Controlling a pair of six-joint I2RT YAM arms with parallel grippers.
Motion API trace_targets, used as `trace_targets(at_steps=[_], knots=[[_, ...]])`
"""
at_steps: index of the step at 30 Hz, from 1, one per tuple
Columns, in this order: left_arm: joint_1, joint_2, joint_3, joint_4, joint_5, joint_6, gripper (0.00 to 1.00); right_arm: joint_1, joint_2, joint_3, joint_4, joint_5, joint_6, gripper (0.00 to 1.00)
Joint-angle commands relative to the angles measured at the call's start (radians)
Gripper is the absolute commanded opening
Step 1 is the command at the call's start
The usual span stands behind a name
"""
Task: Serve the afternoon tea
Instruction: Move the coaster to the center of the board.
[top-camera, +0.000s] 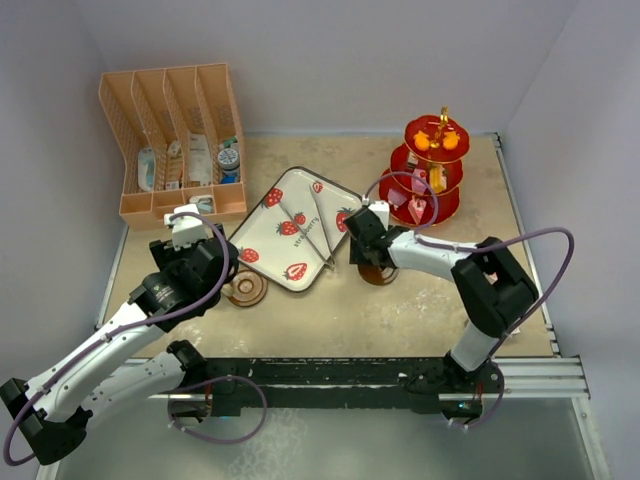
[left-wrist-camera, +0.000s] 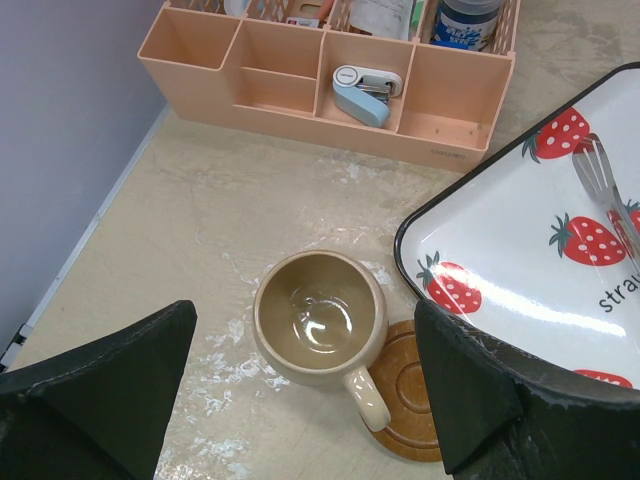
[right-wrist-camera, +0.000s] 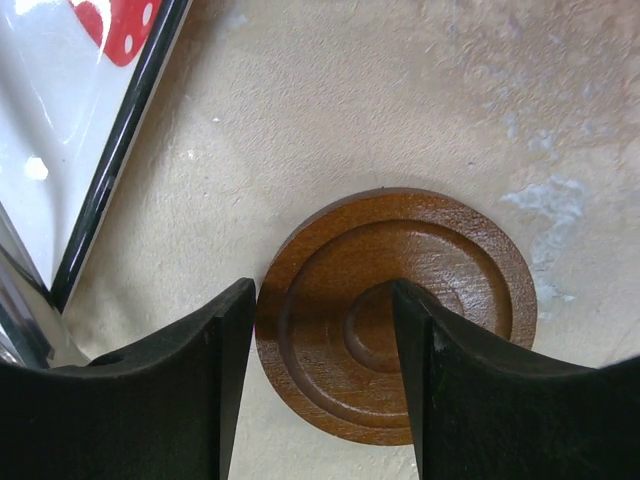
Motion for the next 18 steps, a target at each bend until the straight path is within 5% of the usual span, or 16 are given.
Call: trace_targets(at_steps=[1,9,18], knots=[[0.002,-0.007,0.023,0.018,-0.017,0.001,0.88,-0.027,-0.078,0.063,-0.053,-0.002,-0.068,0.61],[0.002,-0.006,0.03,0.012,-0.04,-0.002,0.88,0.088,-0.381,-0.037,0.011,-0.226,0.054,0.68],[0.002,-0.076,0.04,-0.033,-0.11,-0.06,0.87,0.448,-0.234,0.016,0.084,-0.081,0.606,0.69]])
